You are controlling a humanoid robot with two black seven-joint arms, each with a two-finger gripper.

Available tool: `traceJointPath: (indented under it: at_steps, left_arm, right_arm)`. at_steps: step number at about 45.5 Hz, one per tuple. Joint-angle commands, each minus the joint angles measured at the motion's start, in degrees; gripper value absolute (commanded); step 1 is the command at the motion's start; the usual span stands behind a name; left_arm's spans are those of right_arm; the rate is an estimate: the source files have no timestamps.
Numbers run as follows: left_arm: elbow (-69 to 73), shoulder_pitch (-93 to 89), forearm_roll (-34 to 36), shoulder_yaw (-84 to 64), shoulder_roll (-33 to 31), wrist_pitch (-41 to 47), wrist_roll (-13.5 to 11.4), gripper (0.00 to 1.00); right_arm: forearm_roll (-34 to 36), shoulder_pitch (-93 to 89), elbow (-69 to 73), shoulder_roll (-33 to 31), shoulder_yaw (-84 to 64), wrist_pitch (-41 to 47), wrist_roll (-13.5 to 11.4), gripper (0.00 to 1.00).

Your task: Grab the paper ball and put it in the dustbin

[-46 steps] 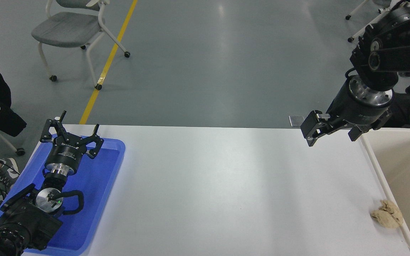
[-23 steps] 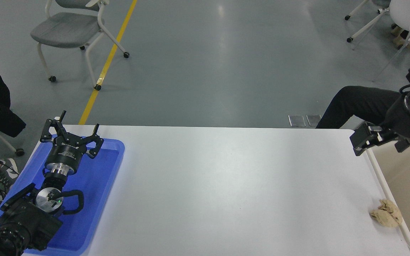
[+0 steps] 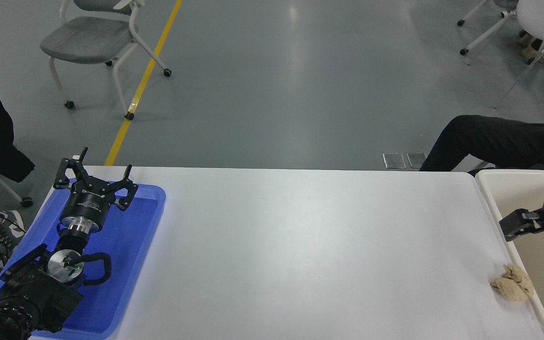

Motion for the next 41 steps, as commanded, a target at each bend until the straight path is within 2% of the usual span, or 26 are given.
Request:
traceJointPath:
  at_steps: [1,15,41]
  left_arm:
    - [0.0,0.0,0.0,0.0,0.0,0.0,0.0,1.00]
    - [0.0,0.0,0.0,-0.1,0.0,0.0,0.0,1.00]
    - [0.0,0.0,0.0,-0.1,0.0,0.0,0.0,1.00]
  right_arm:
    - [-2.2,-11.5,-7.6,-0.2,7.2,-2.2,0.1,1.00]
    - [-2.2,-21.8,-14.1,3.2,13.0,-4.5,0.2,1.00]
    - [-1.8,-29.2,-17.0,4.9,19.2,-8.6,0.0,1.00]
